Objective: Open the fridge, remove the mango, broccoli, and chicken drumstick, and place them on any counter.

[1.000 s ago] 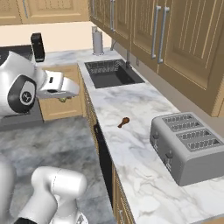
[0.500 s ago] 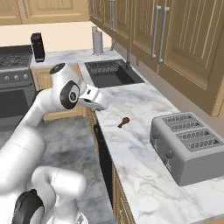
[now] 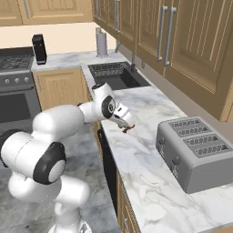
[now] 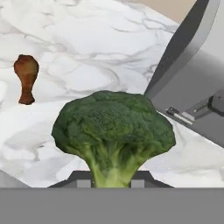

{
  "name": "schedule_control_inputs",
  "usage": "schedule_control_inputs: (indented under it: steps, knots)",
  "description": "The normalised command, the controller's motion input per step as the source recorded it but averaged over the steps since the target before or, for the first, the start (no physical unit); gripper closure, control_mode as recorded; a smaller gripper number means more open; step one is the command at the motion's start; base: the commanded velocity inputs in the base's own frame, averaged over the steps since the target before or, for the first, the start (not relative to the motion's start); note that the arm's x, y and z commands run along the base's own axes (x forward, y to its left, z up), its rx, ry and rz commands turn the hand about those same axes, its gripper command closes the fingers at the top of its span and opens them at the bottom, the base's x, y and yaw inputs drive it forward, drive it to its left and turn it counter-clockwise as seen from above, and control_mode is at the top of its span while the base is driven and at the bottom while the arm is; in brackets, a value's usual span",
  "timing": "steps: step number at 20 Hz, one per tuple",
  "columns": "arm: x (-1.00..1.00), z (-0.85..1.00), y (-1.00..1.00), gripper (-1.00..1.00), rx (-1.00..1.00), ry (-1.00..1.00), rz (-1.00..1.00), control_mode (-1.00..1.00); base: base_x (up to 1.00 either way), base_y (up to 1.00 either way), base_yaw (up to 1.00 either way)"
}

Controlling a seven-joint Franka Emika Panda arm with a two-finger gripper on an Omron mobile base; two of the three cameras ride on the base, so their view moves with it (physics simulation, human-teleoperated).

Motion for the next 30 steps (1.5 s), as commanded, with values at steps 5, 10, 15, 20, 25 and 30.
schedule_control_inputs:
  steps: [5,10,15,20,25,30]
  knots:
    - [0.95,-0.65,-0.18,1.0,0.0,0.0,-0.17,-1.0,0.0,0.0,0.0]
    - [0.91,-0.41,-0.01,1.0,0.0,0.0,-0.09,-1.0,0.0,0.0,0.0]
    - [0.77,-0.35,-0.36,1.0,0.03,0.02,-0.07,-1.0,0.0,0.0,0.0]
    - [0.55,-0.53,-0.5,1.0,0.08,0.03,-0.06,-1.0,0.0,0.0,0.0]
    - [0.2,-0.47,-0.13,-1.0,0.05,0.0,-0.02,-1.0,0.0,0.0,0.0]
    - [-0.01,-0.25,0.0,-1.0,0.02,-0.01,0.0,-1.0,0.0,0.0,0.0]
